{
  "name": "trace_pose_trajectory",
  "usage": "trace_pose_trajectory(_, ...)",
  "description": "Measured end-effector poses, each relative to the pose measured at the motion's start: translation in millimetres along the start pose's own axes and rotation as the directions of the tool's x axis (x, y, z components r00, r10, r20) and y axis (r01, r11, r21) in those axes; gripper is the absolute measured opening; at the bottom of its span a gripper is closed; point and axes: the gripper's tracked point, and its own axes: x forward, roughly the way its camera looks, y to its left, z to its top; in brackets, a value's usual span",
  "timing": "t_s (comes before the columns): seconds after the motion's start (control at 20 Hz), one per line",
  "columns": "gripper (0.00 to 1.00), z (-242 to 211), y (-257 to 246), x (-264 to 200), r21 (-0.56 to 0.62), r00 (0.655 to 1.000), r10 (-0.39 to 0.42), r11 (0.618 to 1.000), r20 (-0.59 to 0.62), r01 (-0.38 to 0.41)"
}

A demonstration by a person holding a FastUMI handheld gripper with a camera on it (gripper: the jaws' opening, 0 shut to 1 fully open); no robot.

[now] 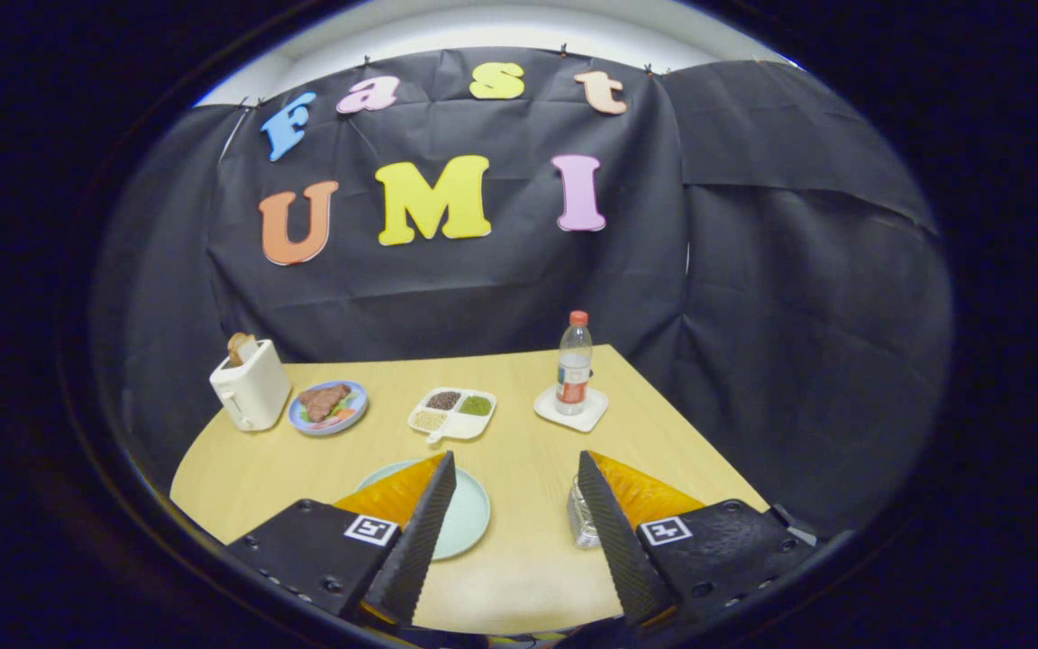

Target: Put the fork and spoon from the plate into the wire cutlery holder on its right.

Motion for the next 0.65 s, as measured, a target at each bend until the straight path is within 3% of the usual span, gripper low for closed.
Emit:
trace_pose_trajectory(0.25, 0.97, 6, 40, -27, 0.009, 0.99, 0.029, 0.999, 0.141, -0.031)
trace_pose_trajectory(0.65, 0.97, 17, 84, -66, -0.055, 0.948, 0.098, 0.995, 0.302, -0.085)
